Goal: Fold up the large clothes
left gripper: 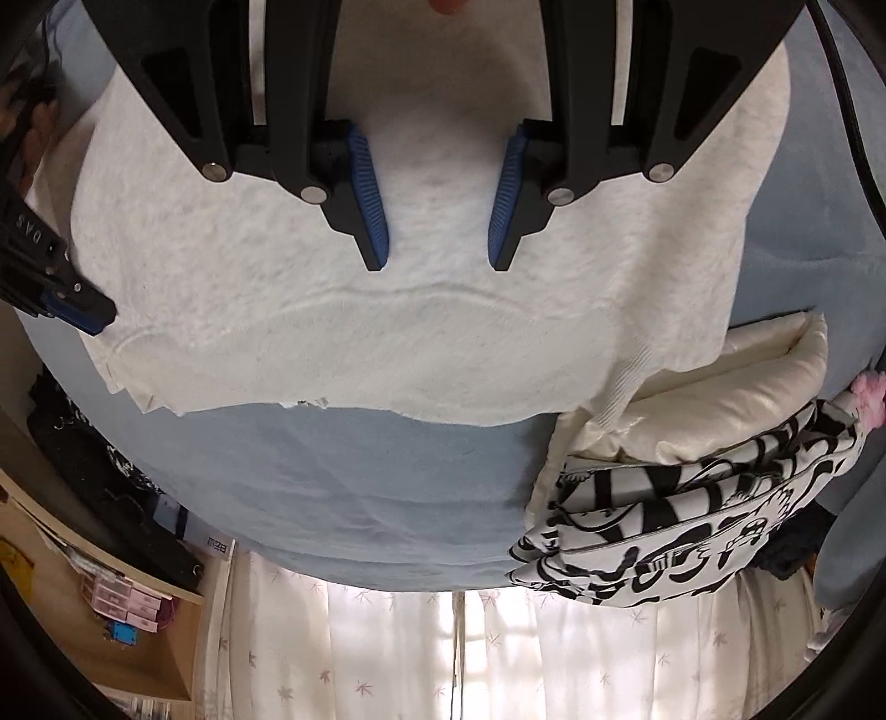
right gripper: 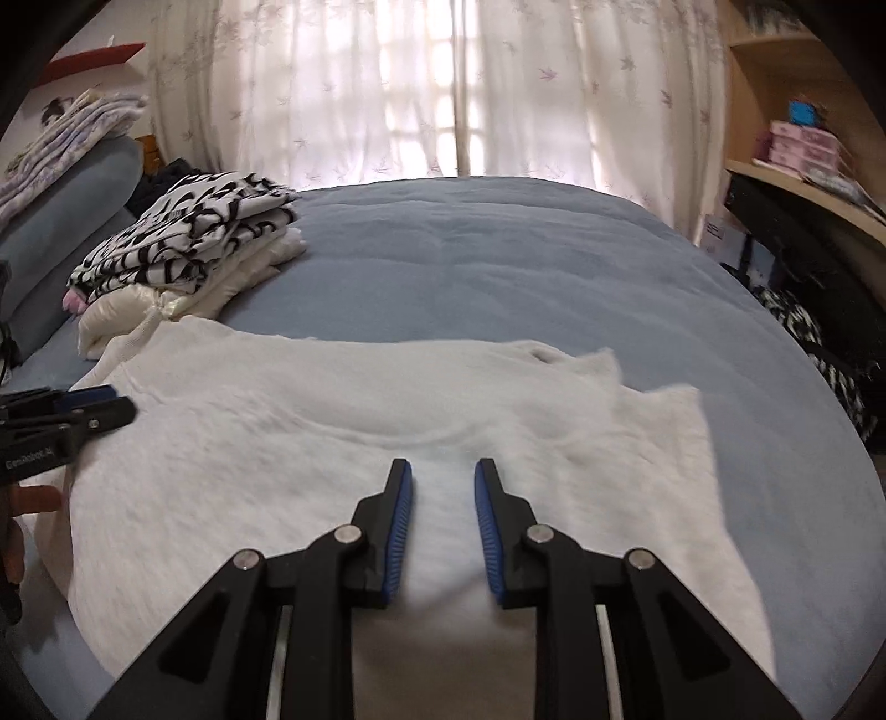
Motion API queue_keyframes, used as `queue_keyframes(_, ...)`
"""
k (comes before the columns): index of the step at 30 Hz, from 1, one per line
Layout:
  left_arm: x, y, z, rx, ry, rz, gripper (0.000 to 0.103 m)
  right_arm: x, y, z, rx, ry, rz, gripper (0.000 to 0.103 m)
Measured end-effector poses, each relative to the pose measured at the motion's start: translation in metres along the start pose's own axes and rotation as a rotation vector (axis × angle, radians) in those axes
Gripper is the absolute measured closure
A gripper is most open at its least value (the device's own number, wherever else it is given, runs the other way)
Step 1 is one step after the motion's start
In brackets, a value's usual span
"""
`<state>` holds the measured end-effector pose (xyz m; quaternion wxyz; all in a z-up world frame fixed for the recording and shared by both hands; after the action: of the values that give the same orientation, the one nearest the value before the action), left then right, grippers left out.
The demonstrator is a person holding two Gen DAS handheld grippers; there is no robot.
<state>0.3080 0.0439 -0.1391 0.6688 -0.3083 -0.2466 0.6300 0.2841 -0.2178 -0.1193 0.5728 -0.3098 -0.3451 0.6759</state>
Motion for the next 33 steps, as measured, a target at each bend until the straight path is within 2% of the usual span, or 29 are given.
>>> queue_keyframes(4, 0.008, -0.001, 0.006, 0.02, 0.005, 0.025, 0.065, -0.016, 0.004, 0.004, 0.033, -0.012, -0.076, 0.078)
queue_keyframes(5, 0.011, -0.002, 0.01, 0.026, -0.002, 0.043, 0.06, -0.016, 0.002, 0.006, 0.041, 0.007, -0.083, 0.074)
queue_keyframes(6, 0.013, -0.003, 0.012, 0.028, -0.004, 0.055, 0.05, -0.017, 0.002, 0.008, 0.046, 0.014, -0.093, 0.074)
queue_keyframes(8, 0.019, -0.004, 0.023, 0.029, -0.036, 0.096, 0.037, -0.019, -0.002, 0.015, 0.066, 0.017, -0.136, 0.074)
queue_keyframes(14, 0.022, 0.001, 0.06, 0.064, -0.081, 0.116, 0.035, -0.012, -0.008, 0.054, 0.063, -0.02, -0.185, 0.073)
queue_keyframes(18, 0.013, 0.012, 0.092, 0.071, -0.065, 0.117, 0.03, 0.002, -0.01, 0.076, 0.056, -0.068, -0.199, 0.073)
queue_keyframes(23, 0.005, 0.025, 0.128, 0.057, -0.026, 0.156, 0.028, 0.028, -0.009, 0.101, 0.048, -0.119, -0.181, 0.073)
queue_keyframes(33, 0.01, 0.068, 0.155, 0.09, -0.008, 0.264, 0.025, 0.067, 0.013, 0.134, 0.041, -0.205, -0.165, 0.073)
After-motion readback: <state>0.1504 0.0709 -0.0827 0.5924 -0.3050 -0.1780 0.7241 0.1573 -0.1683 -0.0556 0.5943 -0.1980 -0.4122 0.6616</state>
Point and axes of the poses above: each gripper's, at about its wrist camera, not at the fingertips, and z roughly against the way its jaws point, x to its left, y to its underside, the point moved 2 cm from there along -z, roughly the way its jaws point, and after that the axes turned 5 degrees about -x, right-handed, at the moved point
